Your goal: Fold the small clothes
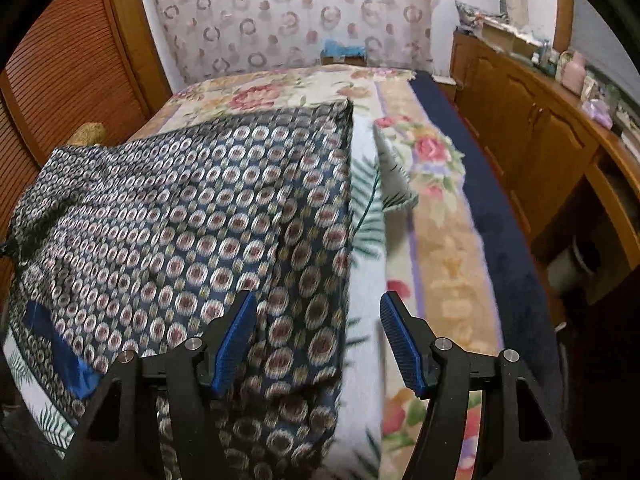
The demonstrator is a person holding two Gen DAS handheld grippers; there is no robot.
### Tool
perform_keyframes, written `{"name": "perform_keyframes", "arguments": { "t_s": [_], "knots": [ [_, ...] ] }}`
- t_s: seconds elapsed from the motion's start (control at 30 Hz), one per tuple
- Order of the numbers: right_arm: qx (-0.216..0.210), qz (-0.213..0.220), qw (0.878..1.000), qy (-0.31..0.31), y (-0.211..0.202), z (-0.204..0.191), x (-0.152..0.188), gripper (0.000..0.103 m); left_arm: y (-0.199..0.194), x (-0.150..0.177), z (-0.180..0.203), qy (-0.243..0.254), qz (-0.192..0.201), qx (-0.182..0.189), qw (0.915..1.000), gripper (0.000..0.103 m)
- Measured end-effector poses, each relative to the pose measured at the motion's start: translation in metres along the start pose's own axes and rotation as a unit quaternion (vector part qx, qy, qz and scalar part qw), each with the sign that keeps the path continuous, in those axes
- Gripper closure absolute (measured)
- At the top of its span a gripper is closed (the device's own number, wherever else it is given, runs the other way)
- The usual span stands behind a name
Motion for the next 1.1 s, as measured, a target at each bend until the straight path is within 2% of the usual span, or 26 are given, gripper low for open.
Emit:
{"name": "perform_keyframes", "arguments": {
  "t_s": [0.07,0.1,0.13,0.2,0.23,0.43,0.57,0.67,0.87,0.9,0.97,1.0,1.03,1.07,1.1],
  "knots": [
    [-0.002,-0.006,1.0,-0.002,0.001,-0.002,0.005,0.051,0.0,0.002,0.004,0.008,0.007,0.0,0.9999,0.069],
    [-0.005,-0.006,1.0,-0.006,0.001,-0.004,0.007,0.067,0.001,0.003,0.005,0.01,0.007,-0.001,0.9999,0.086],
    [-0.007,-0.004,1.0,-0.012,0.0,-0.008,0.009,0.084,0.002,0.003,0.006,0.011,0.004,0.0,0.9999,0.097],
    [-0.01,0.005,1.0,-0.026,-0.007,-0.011,0.009,0.097,-0.001,0.003,0.005,0.007,0.007,0.005,0.9999,0.1],
    [-0.015,0.012,0.999,-0.03,-0.012,-0.013,0.007,0.101,-0.005,0.001,0.005,0.005,0.013,0.006,0.9999,0.101],
    [-0.024,0.065,0.996,-0.05,-0.057,-0.023,0.001,0.102,-0.035,0.003,0.007,0.0,0.034,0.021,0.9992,0.101],
    [-0.014,0.075,0.995,-0.056,-0.081,-0.022,0.01,0.102,-0.046,0.014,0.001,-0.016,0.028,0.035,0.9989,0.101],
    [-0.014,0.08,0.996,-0.04,-0.096,-0.014,0.02,0.102,-0.045,0.032,-0.001,-0.015,0.011,0.028,0.9994,0.101],
    [0.002,0.053,0.997,-0.056,-0.087,-0.029,0.053,0.102,-0.039,0.059,-0.009,-0.022,-0.007,0.013,0.9997,0.101],
    [0.005,0.053,0.997,-0.055,-0.087,-0.03,0.056,0.097,-0.042,0.06,-0.01,-0.026,-0.005,0.013,0.9996,0.1],
    [0.001,0.057,0.997,-0.053,-0.091,-0.035,0.049,0.089,-0.047,0.061,-0.012,-0.028,0.002,0.015,0.9995,0.091],
    [0.0,0.06,0.997,-0.055,-0.093,-0.038,0.047,0.077,-0.049,0.06,-0.013,-0.026,0.008,0.009,0.9996,0.082],
    [0.002,0.064,0.996,-0.058,-0.096,-0.04,0.047,0.057,-0.051,0.059,-0.014,-0.023,0.015,0.003,0.9996,0.075],
    [0.005,0.07,0.996,-0.061,-0.097,-0.041,0.045,0.048,-0.053,0.059,-0.014,-0.022,0.021,0.001,0.9995,0.073],
    [0.004,0.079,0.995,-0.065,-0.1,-0.046,0.043,0.041,-0.054,0.058,-0.014,-0.023,0.024,0.003,0.9995,0.064]
  ]
}}
Point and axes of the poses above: each gripper's, at about its wrist camera, not at the fingertips, and y roughly the way its jaws point, z to its right, x to its underside, the point moved 7 cm from there along y, roughly the way its jaws point, and after that the axes turned 7 degrees about -x, right-handed, at the moved point
